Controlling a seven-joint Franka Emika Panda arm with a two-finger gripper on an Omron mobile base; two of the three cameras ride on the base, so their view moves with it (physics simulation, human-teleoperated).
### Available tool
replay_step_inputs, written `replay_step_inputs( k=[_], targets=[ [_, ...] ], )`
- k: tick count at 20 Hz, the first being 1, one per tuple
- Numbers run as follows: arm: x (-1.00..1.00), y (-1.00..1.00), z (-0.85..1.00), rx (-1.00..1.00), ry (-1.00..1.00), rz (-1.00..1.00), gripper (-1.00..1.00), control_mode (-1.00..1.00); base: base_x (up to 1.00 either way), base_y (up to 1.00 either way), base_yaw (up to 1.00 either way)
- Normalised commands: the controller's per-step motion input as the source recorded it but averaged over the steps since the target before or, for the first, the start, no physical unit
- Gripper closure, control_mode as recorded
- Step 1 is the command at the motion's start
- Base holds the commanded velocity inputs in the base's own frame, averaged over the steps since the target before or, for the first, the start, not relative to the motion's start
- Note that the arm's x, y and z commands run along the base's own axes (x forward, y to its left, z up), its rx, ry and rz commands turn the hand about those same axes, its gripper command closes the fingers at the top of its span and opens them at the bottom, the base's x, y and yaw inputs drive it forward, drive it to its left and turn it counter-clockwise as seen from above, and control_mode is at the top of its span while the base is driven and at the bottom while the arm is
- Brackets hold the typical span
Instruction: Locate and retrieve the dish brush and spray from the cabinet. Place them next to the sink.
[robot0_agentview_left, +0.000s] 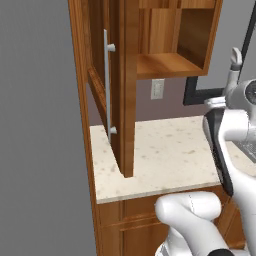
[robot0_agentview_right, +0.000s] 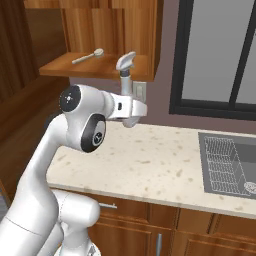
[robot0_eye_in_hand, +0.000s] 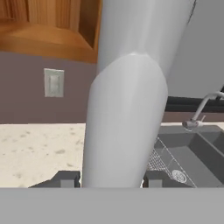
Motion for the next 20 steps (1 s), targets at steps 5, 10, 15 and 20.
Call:
replay_step_inputs(
  k=[5,10,15,20],
  targets=[
    [0.10,-0.44,-0.43,-0.03,0.00,0.14,1.00,-1.00,0.00,0.00,0.00],
    [0.19,-0.43,-0.44,-0.04,0.00,0.16,1.00,-1.00,0.00,0.00,0.00],
    [0.28,-0.43,-0.41,-0.03,-0.01,0.14,1.00,-1.00,0.00,0.00,0.00],
    [0.45,-0.48,-0.34,0.00,0.00,0.07,1.00,-1.00,0.00,0.00,0.00]
  ],
)
